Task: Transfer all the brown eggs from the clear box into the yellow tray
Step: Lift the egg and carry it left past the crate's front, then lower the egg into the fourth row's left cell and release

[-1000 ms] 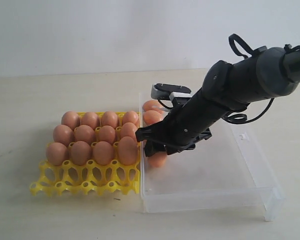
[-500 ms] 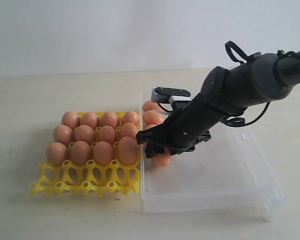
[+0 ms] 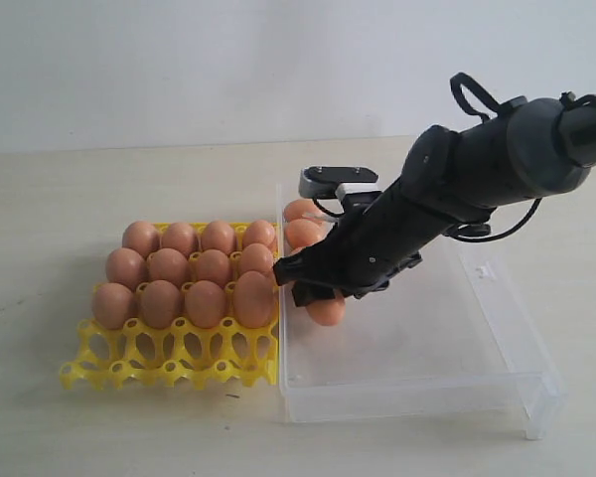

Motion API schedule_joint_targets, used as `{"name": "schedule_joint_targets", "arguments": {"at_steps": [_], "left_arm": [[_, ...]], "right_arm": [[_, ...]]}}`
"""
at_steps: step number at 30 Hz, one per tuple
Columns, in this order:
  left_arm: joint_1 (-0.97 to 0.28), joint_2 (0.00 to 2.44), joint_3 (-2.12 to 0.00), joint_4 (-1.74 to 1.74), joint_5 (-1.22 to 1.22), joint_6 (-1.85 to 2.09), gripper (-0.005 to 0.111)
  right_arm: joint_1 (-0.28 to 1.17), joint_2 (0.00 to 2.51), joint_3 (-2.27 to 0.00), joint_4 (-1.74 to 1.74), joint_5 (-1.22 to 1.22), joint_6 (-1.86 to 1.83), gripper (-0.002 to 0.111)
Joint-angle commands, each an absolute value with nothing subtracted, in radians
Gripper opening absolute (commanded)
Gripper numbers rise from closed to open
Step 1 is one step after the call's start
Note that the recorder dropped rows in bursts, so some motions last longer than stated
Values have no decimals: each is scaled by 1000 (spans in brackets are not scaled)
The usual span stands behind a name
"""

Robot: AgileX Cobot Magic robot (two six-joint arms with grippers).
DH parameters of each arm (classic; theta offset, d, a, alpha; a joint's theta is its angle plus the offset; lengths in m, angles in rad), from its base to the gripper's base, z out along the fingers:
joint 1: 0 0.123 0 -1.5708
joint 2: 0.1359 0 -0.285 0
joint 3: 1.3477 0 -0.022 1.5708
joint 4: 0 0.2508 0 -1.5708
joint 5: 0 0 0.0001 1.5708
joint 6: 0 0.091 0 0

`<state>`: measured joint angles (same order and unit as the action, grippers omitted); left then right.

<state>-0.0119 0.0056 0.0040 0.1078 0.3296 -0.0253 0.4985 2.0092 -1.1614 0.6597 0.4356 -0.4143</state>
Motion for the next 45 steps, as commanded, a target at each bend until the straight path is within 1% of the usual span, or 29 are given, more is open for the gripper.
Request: {"name": "schedule_joint_targets", "arguments": {"at_steps": [1,5,10,15,19,25,29,32,37,42,45], "left_arm": [[-11,0,0,105,319,-30,0],[-11,0,0,105,319,-30,0],[-11,0,0,105,319,-30,0],[-11,0,0,105,319,-30,0],[-11,0,0,105,319,-30,0],[-11,0,0,105,319,-30,0],[-11,0,0,105,319,-30,0],[-11,0,0,105,319,-30,0],[-11,0,0,105,319,-30,0],[-11,0,0,105,319,-30,0],[-11,0,0,105,319,-30,0]], "right_arm": [[513,1874,-1092,597,314,-423,0],[572,1772,-1002,601,142,-408,0],[708,1674,-920,624,-97,-354,0],[864,1662,-910,628,-344,-305,0],[956,1691,-910,591,-468,-301,0],[1024,1770,-926,363,-476,-133,0],[1024,1811,-926,199,-514,0,0],[1024,1830,-935,158,-527,0,0],[1024,1864,-984,-7,-487,0,0],[1024,1898,-1028,0,-465,9,0],[1024,1916,-1043,-6,-465,80,0]]}}
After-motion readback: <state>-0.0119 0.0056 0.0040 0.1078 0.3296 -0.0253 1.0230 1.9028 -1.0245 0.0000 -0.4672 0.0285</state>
